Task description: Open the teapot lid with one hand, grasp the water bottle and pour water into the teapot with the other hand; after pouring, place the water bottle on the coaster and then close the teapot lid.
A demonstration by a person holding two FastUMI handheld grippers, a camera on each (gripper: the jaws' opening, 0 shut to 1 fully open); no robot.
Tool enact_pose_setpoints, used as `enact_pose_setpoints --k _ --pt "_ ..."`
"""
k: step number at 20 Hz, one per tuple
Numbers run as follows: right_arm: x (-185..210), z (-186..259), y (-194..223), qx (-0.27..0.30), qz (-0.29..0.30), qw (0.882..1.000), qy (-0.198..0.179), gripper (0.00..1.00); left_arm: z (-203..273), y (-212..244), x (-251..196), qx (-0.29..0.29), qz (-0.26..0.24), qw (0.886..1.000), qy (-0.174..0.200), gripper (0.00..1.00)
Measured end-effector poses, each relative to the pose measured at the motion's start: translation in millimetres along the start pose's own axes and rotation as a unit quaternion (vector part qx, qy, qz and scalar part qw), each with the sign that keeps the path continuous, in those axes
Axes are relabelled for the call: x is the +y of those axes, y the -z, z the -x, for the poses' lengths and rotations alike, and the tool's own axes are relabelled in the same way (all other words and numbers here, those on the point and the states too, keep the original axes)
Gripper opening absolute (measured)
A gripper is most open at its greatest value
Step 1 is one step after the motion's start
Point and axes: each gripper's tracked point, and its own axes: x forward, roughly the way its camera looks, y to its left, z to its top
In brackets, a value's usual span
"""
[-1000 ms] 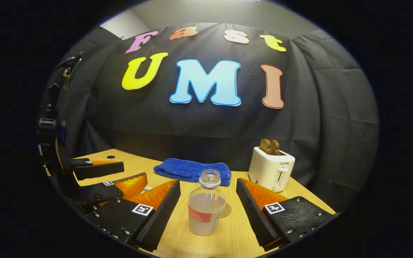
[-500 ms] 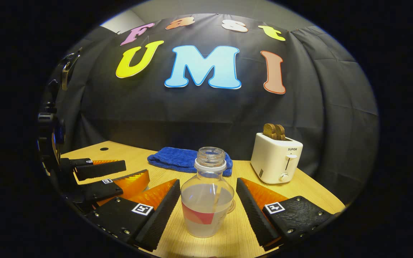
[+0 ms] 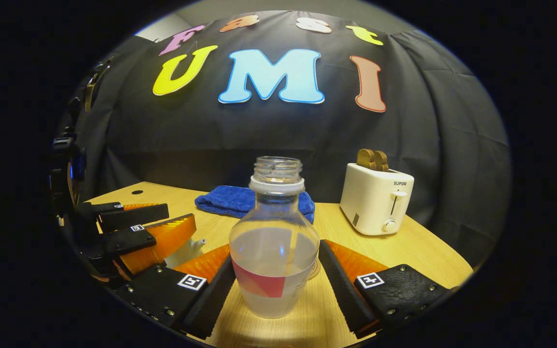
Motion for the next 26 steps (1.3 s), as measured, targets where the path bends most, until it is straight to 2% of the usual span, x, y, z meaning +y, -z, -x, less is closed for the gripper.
enact_pose_setpoints --k 1,3,5,8,10,11,12,13,14,18,19,21,22,26 --pt "-1 -1 3 0.005 0.000 1.000 0.001 0.98 0 2 0 0.003 0.000 1.000 0.001 0.78" --pt "0 -3 8 0.014 -0.003 1.000 -0.001 0.98 0 1 2 0.001 0.001 1.000 -0.002 0.64" --pt "0 -4 13 0.022 -0.008 1.000 -0.002 0.98 4 -1 7 -0.004 0.007 1.000 -0.011 0.59" --pt "0 -5 17 0.028 -0.015 0.999 -0.004 0.97 4 0 6 -0.005 0.010 1.000 -0.010 0.31" --pt "6 -4 18 0.034 -0.033 0.999 -0.014 0.95 6 0 4 -0.004 0.008 1.000 -0.005 0.32" --pt "6 -5 16 0.033 -0.034 0.999 -0.014 0.85 6 -3 4 -0.006 0.012 1.000 0.000 0.31" --pt "6 -7 18 0.031 -0.031 0.999 -0.013 0.82 5 -2 5 -0.012 0.015 1.000 0.000 0.31" --pt "5 -4 16 0.030 -0.030 0.999 -0.008 0.82 5 -4 7 -0.015 0.020 1.000 -0.003 0.19" --pt "3 -8 19 0.030 -0.028 0.999 -0.009 0.78 6 -3 5 -0.013 0.018 1.000 -0.003 0.18" --pt "2 -7 20 0.028 -0.024 0.999 -0.010 0.78 5 -1 5 -0.013 0.017 1.000 0.002 0.19" --pt "1 -7 18 0.028 -0.024 0.999 -0.010 0.78 5 -3 5 -0.017 0.021 1.000 0.005 0.16" --pt "1 -7 18 0.028 -0.026 0.999 -0.011 0.78 7 -7 7 -0.024 0.028 0.999 0.006 0.19" --pt "1 -7 19 0.027 -0.025 0.999 -0.011 0.78 6 -7 7 -0.027 0.031 0.999 0.007 0.10" --pt "0 -7 19 0.022 -0.019 1.000 -0.011 0.78 11 -13 6 -0.035 0.033 0.999 0.006 0.10"
